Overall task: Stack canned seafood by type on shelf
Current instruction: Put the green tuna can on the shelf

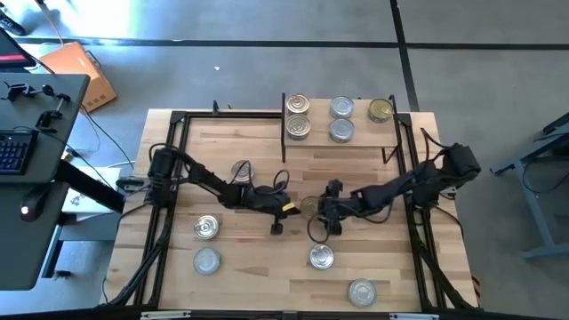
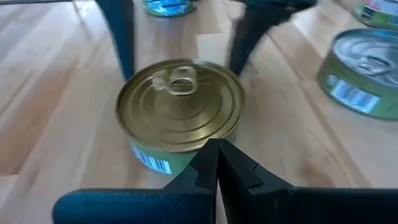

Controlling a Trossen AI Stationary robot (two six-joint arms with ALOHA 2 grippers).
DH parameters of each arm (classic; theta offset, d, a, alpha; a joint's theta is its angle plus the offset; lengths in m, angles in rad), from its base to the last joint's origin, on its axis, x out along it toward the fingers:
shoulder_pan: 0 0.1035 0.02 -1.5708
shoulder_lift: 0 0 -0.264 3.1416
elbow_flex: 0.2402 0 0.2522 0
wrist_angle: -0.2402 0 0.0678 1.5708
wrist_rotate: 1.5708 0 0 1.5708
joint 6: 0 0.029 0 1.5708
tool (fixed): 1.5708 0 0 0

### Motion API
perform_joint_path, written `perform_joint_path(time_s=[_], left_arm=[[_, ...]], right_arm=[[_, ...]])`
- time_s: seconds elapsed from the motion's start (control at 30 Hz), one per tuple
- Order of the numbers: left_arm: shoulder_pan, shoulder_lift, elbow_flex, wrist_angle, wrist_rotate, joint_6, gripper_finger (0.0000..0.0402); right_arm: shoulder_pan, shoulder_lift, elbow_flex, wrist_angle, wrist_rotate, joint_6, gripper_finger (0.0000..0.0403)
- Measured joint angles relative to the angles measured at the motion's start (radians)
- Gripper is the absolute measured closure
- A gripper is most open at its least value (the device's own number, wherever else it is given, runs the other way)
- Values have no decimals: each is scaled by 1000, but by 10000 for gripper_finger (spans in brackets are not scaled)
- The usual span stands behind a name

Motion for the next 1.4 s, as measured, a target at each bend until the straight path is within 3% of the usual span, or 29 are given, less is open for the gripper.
perform_joint_path(time_s=[0.33,0.6,0.73,1.03,1.4], left_arm=[[24,20,-1,29,22,15,402],[20,20,-1,20,3,22,402],[9,-2,2,-35,-17,23,402],[-8,-78,2,-157,-53,39,402],[-18,-117,2,-207,-46,31,402]], right_arm=[[-23,26,-4,85,-44,-9,22],[-16,25,-4,72,-47,61,55],[15,26,-16,100,-14,106,55],[89,29,-161,420,68,210,58],[119,28,-167,437,108,219,58]])
